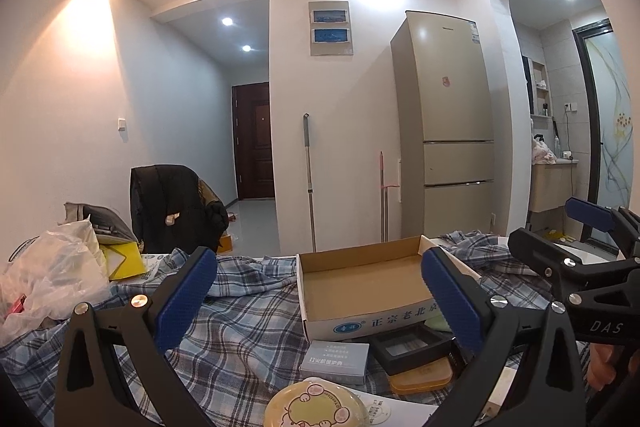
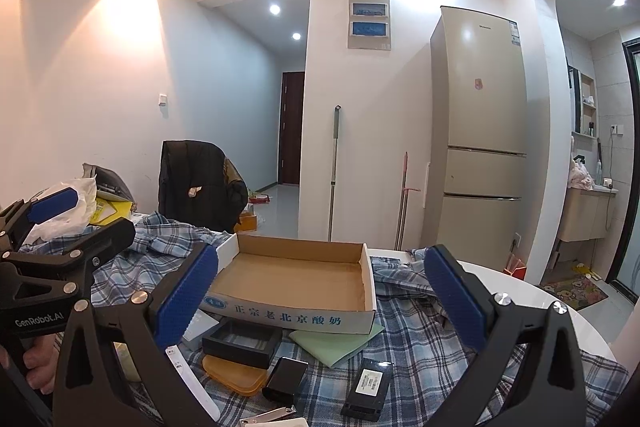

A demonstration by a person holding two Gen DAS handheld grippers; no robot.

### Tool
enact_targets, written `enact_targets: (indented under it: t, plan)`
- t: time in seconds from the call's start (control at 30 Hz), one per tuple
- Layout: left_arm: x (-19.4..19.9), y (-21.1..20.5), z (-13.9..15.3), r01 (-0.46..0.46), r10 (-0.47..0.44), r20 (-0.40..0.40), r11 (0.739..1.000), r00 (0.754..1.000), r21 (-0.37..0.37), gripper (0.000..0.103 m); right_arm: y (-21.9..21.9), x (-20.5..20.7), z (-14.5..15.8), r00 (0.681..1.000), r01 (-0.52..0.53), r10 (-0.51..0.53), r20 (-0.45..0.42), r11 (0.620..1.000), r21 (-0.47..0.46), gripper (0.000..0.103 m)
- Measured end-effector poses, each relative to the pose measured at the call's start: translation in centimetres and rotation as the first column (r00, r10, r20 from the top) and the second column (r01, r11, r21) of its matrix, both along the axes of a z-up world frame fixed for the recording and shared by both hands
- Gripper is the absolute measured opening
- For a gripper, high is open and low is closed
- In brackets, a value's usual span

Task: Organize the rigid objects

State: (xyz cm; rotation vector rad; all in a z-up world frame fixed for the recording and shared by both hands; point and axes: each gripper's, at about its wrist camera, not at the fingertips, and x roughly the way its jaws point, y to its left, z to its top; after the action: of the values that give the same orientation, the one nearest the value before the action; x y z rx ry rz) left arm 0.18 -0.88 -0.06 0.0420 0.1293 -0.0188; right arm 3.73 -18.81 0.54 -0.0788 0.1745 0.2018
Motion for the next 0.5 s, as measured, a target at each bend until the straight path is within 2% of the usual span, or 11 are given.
enact_targets:
  t: [0.27,0.5]
  plan:
    - [0.02,0.03,-0.05,0.001,-0.001,-0.002,1.0,1.0,-0.008,0.103,-0.08,0.1,0.04,1.0,0.0,0.0,-0.002,1.0,0.001,0.103]
    - [-0.1,-0.15,-0.14,0.053,-0.053,0.005,0.999,0.999,-0.006,0.103,-0.13,0.22,0.02,1.0,0.0,0.0,-0.005,1.0,0.003,0.103]
